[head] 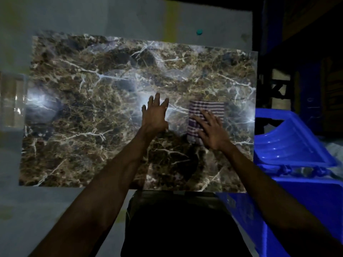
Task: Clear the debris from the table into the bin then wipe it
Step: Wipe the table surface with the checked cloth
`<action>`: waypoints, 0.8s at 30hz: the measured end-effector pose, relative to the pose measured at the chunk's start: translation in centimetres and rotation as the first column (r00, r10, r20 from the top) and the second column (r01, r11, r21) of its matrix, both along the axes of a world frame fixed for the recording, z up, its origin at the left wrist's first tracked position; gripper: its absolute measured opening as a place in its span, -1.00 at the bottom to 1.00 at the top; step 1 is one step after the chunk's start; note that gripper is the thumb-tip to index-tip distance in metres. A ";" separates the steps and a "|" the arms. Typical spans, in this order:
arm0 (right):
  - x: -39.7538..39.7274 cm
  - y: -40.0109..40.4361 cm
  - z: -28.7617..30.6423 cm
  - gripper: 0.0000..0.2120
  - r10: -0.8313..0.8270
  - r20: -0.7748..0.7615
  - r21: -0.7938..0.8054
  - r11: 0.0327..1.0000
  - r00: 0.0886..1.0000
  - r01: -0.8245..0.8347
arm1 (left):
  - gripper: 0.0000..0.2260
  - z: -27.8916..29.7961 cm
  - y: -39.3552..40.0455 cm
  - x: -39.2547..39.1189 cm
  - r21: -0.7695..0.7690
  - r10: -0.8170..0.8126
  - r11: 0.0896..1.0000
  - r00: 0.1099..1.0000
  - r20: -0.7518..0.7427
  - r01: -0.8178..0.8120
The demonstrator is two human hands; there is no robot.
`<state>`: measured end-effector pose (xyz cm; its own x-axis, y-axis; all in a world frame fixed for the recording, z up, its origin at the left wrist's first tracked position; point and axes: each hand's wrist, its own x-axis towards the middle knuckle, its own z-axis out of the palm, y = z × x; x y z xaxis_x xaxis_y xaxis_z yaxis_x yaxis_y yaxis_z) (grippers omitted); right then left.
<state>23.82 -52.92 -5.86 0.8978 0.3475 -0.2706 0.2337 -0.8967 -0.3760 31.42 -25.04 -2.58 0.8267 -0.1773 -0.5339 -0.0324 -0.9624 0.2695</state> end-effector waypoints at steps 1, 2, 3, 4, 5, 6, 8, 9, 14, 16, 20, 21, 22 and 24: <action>0.4 -1.9 -0.2 -0.42 -0.094 0.005 -0.016 0.995 0.996 0.094 | -0.03 0.3 -1.1 -0.3 -0.005 0.004 1.000 1.000 -0.008 -0.004; 1.2 -3.2 -0.4 -0.42 -0.204 0.004 -0.024 0.979 0.979 0.204 | -0.03 0.6 -2.4 -0.7 -0.013 0.024 1.000 1.000 -0.016 -0.024; 2.0 -3.9 -0.5 -0.42 -0.301 0.004 -0.022 0.953 0.954 0.301 | -0.04 0.9 -3.8 -1.0 -0.026 0.052 0.998 0.998 -0.025 -0.053; 2.9 -4.0 -0.6 -0.43 -0.370 0.004 -0.012 0.929 0.929 0.370 | -0.06 1.2 -5.3 -1.4 -0.041 0.071 0.997 0.997 -0.028 -0.072; 3.5 -3.7 -0.6 -0.43 -0.405 0.004 -0.001 0.914 0.914 0.405 | -0.09 1.3 -7.0 -1.6 -0.049 0.071 0.996 0.997 -0.029 -0.073; 3.9 -3.3 -0.7 -0.44 -0.411 -0.004 0.017 0.912 0.912 0.411 | -0.10 1.5 -8.5 -1.7 -0.046 0.055 0.997 0.998 -0.034 -0.056; 3.3 -3.1 -0.9 -0.45 -0.351 -0.019 0.064 0.934 0.936 0.352 | -0.11 1.6 -11.4 -1.9 -0.009 0.015 1.000 0.999 -0.049 -0.015; 2.4 -3.6 -0.8 -0.44 -0.291 -0.010 0.079 0.954 0.957 0.291 | -0.11 1.7 -12.8 -2.0 0.012 0.009 1.000 0.999 -0.048 -0.009; -4.0 -10.5 -1.2 -0.47 -0.132 0.125 0.038 0.991 0.983 0.128 | -0.12 1.7 -17.2 -3.0 0.052 -0.003 0.999 0.999 -0.040 0.005; -4.4 -12.9 -0.9 -0.46 -0.211 0.125 0.024 0.978 0.970 0.209 | -0.10 1.7 -17.8 -3.1 0.056 -0.016 0.998 0.999 -0.029 0.018; 2.1 -14.5 0.0 -0.45 -0.402 0.020 0.092 0.913 0.916 0.398 | -0.11 1.8 -18.4 -3.2 0.075 -0.006 0.997 0.999 -0.038 0.008; 3.6 -14.2 0.0 -0.45 -0.427 0.030 0.088 0.902 0.904 0.423 | -0.11 1.8 -18.5 -3.3 0.074 -0.008 0.997 0.999 -0.038 0.010; 4.8 -13.8 -0.1 -0.45 -0.444 0.041 0.075 0.895 0.895 0.441 | -0.12 1.8 -18.4 -3.2 0.073 -0.008 0.997 0.999 -0.032 0.010; 5.6 -12.8 -0.4 -0.44 -0.431 0.047 0.046 0.902 0.901 0.430 | -0.15 1.8 -18.2 -3.1 0.078 -0.013 0.997 1.000 -0.008 0.013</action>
